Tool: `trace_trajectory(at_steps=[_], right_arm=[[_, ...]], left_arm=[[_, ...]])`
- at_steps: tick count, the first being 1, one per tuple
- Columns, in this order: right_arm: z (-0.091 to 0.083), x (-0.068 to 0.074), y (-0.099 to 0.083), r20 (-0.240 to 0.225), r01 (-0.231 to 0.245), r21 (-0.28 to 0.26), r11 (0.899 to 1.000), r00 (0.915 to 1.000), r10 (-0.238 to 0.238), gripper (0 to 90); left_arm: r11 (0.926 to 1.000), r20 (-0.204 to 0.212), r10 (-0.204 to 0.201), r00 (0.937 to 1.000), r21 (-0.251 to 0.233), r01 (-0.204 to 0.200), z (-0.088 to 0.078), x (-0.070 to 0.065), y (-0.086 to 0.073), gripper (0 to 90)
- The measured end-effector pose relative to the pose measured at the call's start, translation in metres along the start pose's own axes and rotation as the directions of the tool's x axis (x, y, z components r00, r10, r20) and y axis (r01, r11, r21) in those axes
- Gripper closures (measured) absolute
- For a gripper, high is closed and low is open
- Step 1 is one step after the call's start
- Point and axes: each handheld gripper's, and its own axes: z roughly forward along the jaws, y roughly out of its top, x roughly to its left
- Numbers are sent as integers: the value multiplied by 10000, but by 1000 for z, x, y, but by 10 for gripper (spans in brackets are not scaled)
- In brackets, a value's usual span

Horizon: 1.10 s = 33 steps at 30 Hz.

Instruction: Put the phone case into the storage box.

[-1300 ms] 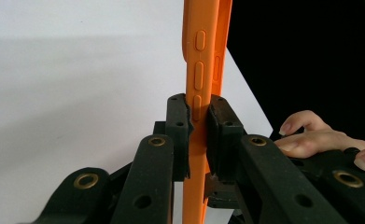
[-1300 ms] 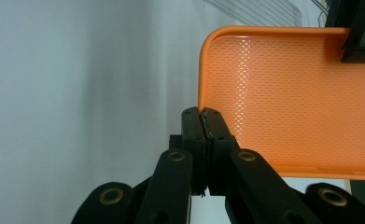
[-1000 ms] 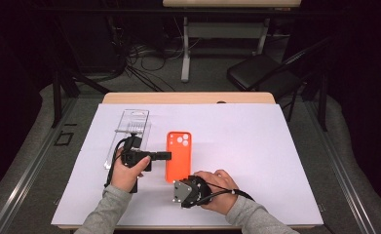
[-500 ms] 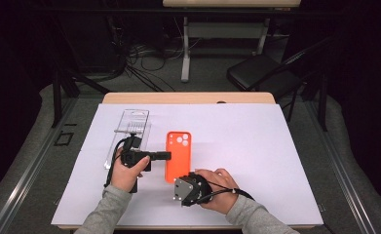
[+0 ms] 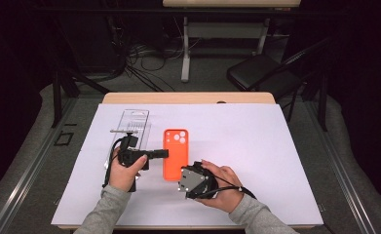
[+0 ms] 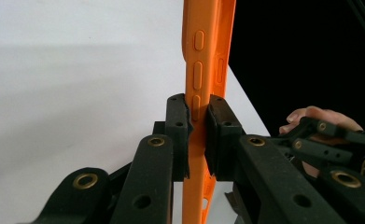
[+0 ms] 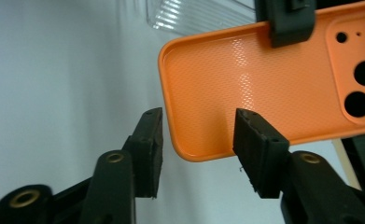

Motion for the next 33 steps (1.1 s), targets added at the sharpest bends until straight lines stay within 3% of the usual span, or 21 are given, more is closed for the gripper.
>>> trace_trajectory(at_steps=[4, 7, 9, 12, 15, 19, 25, 28, 30, 33], right_arm=[[-6, -9, -3, -17, -702, -251, 9972, 9975, 702, 470], [-11, -17, -6, -108, -1343, -620, 9890, 9909, 1339, 458], [-15, -22, -7, -242, -1932, -835, 9776, 9811, 1918, 448], [-20, -31, -10, -551, -2872, -1242, 9498, 9577, 2824, 426], [-23, -39, -13, -700, -3486, -1476, 9256, 9372, 3418, 425], [-23, -49, -18, -1056, -4413, -1662, 8818, 8971, 4290, 422], [-25, -54, -21, -884, -5016, -1698, 8483, 8651, 4938, 424], [-27, -53, -24, -1018, -5585, -1805, 8096, 8293, 5494, 425], [-28, -53, -27, -1104, -5840, -1907, 7890, 8114, 5740, 425], [-29, -54, -31, -1430, -6333, -2133, 7440, 7735, 6174, 424]], left_arm=[[9995, 10, 164, 9999, -252, -163, -3, -1, -1, 805], [9982, 99, 406, 9991, -445, -401, -5, -4, -2, 805], [9969, 17, 578, 9983, -533, -577, -6, -6, -2, 806], [9950, -9, 737, 9973, -678, -736, -8, -7, -3, 806], [9929, -36, 857, 9963, -822, -857, -9, -8, -4, 806], [9906, -69, 963, 9953, -973, -965, -11, -10, -6, 806], [9873, -20, 1178, 9930, -1067, -1174, -11, -12, -7, 806], [9857, 12, 1263, 9920, -1124, -1254, -11, -13, -8, 806], [9852, 34, 1268, 9919, -1168, -1255, -12, -14, -8, 806], [9835, 120, 1335, 9910, -1244, -1310, -13, -15, -9, 806]])
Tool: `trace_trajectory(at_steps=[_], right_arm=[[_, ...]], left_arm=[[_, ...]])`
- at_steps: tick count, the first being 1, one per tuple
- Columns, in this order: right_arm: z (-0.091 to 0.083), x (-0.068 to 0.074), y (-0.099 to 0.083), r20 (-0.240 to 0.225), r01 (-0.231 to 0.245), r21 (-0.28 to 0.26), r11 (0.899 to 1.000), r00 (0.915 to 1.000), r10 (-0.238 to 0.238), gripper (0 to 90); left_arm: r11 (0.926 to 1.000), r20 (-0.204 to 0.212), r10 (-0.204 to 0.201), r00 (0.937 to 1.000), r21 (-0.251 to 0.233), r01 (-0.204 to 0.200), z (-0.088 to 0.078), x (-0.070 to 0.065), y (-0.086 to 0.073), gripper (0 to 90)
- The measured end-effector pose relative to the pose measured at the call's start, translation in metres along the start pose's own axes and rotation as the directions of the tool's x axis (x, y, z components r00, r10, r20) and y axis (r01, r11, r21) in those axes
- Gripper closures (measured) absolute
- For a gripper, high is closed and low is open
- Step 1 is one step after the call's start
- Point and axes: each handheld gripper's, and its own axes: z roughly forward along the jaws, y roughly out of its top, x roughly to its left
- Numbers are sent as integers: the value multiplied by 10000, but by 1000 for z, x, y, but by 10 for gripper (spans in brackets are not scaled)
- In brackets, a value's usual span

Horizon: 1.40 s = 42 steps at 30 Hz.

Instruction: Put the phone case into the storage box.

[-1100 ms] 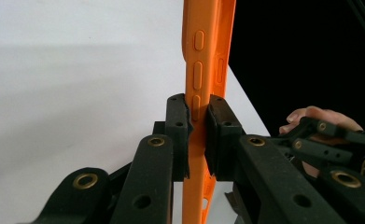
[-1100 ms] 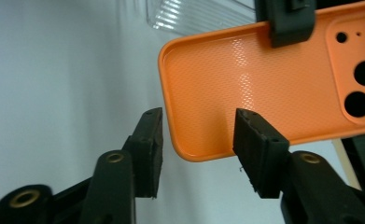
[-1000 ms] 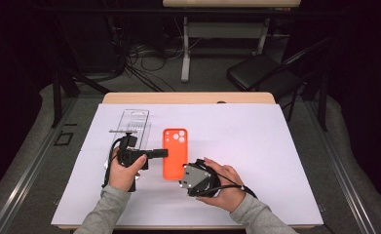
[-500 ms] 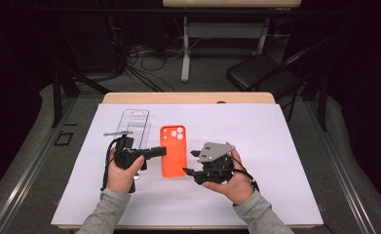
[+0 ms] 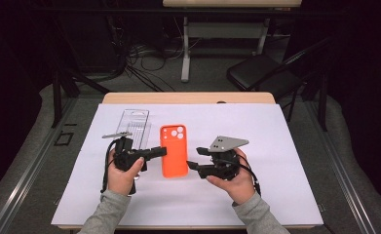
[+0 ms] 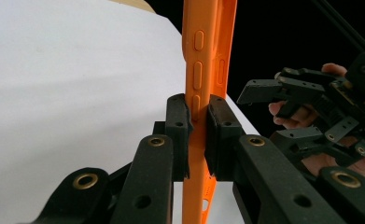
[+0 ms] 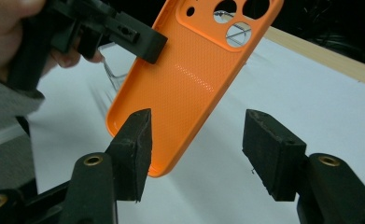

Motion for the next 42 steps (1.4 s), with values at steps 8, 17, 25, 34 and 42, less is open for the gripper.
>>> trace_trajectory(at_steps=[8, 17, 25, 34, 42], right_arm=[[-4, -6, -6, -176, -1289, -401, 9908, 9916, 1283, 439], [-3, -10, -11, -644, -2215, -585, 9734, 9739, 2177, 482], [0, -11, -13, -814, -2450, -432, 9686, 9671, 2410, 489], [4, -13, -17, -902, -2943, -172, 9555, 9523, 2917, 568], [4, -16, -20, -1003, -3484, -22, 9373, 9327, 3465, 646]], left_arm=[[9999, 195, 147, 9997, -41, -146, 2, -5, -3, 806], [9992, 312, 402, 9987, -56, -400, 4, -9, -4, 806], [9984, 415, 564, 9975, 14, -565, 7, -12, -6, 806], [9976, 488, 670, 9966, 160, -678, 12, -15, -8, 806], [9964, 550, 785, 9954, 290, -801, 17, -18, -11, 806]])
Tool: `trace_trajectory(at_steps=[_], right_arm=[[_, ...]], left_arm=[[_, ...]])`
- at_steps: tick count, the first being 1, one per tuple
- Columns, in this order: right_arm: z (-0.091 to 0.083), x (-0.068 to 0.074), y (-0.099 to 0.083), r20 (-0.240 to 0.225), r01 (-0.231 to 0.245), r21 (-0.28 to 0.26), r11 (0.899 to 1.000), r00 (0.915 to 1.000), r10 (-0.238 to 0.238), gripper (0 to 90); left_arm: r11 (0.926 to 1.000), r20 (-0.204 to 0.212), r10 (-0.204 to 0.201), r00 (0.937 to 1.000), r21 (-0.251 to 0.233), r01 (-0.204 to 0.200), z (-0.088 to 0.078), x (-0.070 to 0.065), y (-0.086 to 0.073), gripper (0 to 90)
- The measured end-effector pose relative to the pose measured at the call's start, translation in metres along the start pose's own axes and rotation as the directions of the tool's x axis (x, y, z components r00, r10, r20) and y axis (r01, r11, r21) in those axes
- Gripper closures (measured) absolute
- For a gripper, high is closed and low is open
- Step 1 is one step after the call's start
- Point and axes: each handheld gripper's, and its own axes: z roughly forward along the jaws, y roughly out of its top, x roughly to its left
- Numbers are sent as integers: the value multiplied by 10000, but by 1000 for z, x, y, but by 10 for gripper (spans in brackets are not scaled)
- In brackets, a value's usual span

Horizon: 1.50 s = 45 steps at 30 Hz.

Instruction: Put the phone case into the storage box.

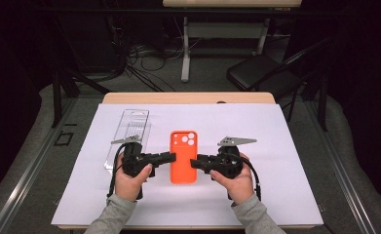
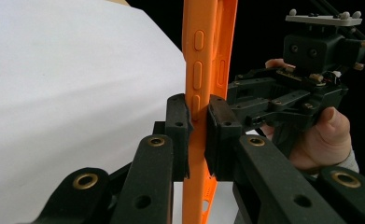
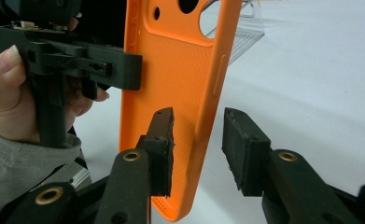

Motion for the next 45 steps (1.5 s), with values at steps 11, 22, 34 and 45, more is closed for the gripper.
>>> trace_trajectory(at_steps=[11, 22, 34, 45], right_arm=[[-2, -5, -1, -237, -599, -129, 9981, 9979, 596, 725], [-3, -7, -2, -210, -815, -168, 9965, 9965, 812, 797], [-3, -10, -3, -497, -1315, -274, 9909, 9903, 1300, 813], [-2, -12, -5, -510, -1290, -216, 9914, 9905, 1277, 819]], left_arm=[[10000, 17, 32, 10000, 91, -32, 4, -2, -2, 806], [10000, 58, -12, 10000, 43, 12, 5, -1, -3, 806], [10000, 56, -34, 10000, 23, 34, 5, 0, -4, 806], [9999, 49, -108, 9999, 13, 108, 6, 0, -4, 805]])
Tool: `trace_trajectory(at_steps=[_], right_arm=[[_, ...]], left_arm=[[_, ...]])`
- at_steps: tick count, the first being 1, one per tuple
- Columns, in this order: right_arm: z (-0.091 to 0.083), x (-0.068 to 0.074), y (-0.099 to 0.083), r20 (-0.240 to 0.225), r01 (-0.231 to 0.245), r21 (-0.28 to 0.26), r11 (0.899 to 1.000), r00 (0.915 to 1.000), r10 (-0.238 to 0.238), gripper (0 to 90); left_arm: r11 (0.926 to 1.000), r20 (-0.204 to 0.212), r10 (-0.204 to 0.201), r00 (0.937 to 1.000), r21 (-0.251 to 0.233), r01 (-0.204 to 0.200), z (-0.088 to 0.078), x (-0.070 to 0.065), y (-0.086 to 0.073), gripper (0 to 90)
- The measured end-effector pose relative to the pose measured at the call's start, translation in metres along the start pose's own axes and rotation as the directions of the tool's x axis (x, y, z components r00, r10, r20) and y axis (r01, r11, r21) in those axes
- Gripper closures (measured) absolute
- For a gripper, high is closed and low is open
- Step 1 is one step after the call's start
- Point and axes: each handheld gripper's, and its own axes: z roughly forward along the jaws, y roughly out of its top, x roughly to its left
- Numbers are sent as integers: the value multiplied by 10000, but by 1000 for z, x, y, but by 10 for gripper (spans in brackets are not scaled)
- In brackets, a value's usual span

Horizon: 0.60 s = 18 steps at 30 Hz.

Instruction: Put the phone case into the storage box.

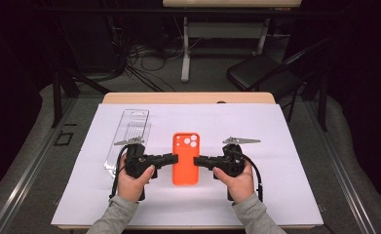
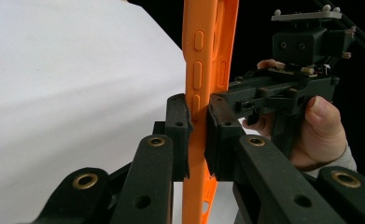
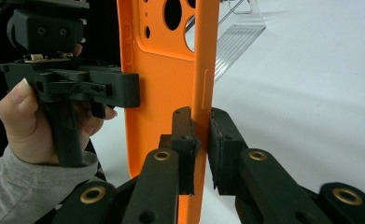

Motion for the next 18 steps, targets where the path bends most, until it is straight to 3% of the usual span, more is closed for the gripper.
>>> trace_trajectory(at_steps=[18], right_arm=[[0, 0, -2, -11, -150, -94, 9998, 9999, 150, 824]], left_arm=[[9999, 55, -134, 9999, 86, 133, 1, 2, 0, 802]])
